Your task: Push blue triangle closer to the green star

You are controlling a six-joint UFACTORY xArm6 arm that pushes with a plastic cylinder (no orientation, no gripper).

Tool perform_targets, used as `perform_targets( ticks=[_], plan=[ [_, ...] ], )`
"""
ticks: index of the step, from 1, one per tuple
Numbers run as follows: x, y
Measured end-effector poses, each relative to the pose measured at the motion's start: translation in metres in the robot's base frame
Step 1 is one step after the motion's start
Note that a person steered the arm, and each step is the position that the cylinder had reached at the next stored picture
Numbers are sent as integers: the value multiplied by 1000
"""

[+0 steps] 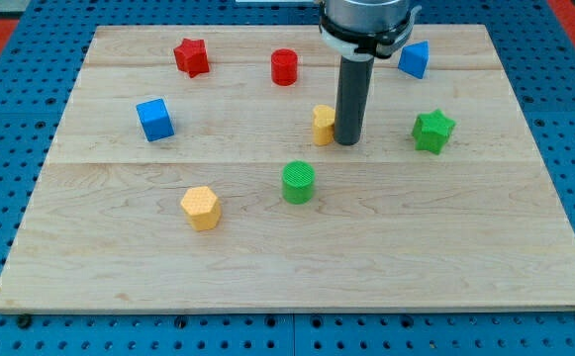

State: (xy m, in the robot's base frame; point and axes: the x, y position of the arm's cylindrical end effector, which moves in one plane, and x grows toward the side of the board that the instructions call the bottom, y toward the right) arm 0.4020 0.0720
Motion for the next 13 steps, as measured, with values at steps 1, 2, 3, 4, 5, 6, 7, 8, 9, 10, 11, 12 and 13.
perform_targets(
  ticks=[1,2,3,4,5,6,7,8,9,10,11,12,13],
  plan=[
    [-17,-8],
    [-33,-21],
    [-65,2],
    [-67,111],
    [-89,168],
    [-165,184],
    [-195,146],
    [-131,106],
    [-84,77],
    [-86,97],
    [-118,90],
    [-121,33],
    [-96,25]
  ],
)
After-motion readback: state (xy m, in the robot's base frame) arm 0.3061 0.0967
